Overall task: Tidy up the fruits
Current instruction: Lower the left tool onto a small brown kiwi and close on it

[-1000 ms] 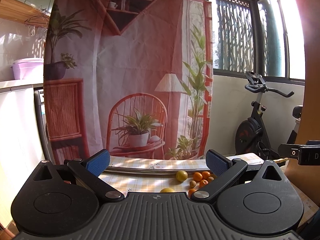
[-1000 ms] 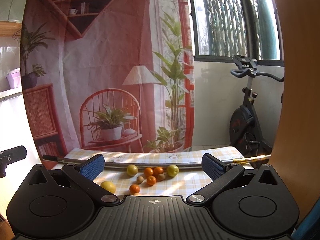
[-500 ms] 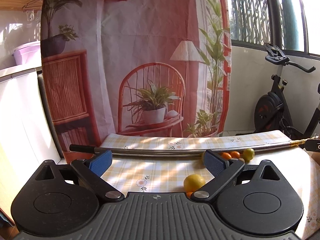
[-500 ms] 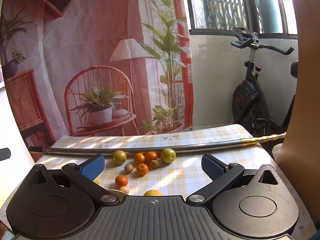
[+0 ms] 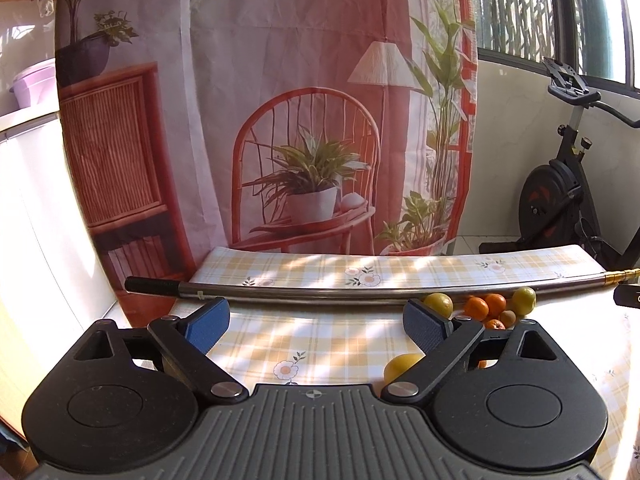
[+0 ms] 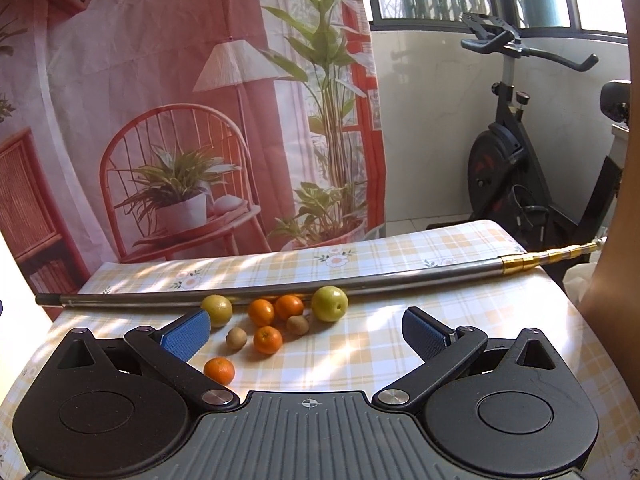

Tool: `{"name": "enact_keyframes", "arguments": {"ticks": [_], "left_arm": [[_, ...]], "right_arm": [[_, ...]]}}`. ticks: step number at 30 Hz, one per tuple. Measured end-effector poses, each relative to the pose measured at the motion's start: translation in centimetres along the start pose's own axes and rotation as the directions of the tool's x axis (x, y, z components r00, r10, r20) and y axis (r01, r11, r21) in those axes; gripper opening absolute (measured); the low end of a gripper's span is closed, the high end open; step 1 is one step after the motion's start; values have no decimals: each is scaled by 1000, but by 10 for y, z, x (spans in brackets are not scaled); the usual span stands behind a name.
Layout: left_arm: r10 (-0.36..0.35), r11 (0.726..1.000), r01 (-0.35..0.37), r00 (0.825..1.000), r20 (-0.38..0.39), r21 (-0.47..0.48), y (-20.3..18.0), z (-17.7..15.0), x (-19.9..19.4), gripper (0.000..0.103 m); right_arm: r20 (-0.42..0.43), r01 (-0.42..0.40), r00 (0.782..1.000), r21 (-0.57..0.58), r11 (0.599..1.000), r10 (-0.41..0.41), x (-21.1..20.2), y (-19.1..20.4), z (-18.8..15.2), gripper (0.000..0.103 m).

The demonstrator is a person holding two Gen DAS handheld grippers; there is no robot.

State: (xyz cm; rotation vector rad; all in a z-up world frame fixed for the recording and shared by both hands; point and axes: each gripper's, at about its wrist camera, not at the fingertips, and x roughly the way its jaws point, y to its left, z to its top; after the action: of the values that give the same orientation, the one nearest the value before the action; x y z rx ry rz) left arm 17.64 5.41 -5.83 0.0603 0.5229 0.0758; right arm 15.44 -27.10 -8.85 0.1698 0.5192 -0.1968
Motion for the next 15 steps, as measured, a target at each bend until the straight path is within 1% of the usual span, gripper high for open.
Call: {"name": "enact_keyframes", "arguments": {"ticks": [3, 5, 7, 11, 15], "left_arm": [[-53, 999, 53, 999, 11, -5, 2, 5, 9, 94], [-89, 996, 89, 996, 20, -9, 2, 5, 16, 94], [-112, 994, 112, 994, 1, -15, 1, 5, 26, 94], [-145, 989, 145, 988, -58, -8, -5, 7, 50, 90], [-205, 978, 207, 973, -108, 4, -19, 4, 76, 85]], "right_arm": [[-4, -34, 999, 18, 999, 34, 11, -3, 3, 101], [-13, -43, 999, 26, 999, 43, 18, -4, 5, 100], [-27, -47, 998, 28, 999, 48, 27, -3, 6, 100], [-43, -45, 998, 15, 999, 45, 39, 1, 7, 100], [-63, -27, 998, 15, 1000, 28, 51, 0, 7, 98]]}}
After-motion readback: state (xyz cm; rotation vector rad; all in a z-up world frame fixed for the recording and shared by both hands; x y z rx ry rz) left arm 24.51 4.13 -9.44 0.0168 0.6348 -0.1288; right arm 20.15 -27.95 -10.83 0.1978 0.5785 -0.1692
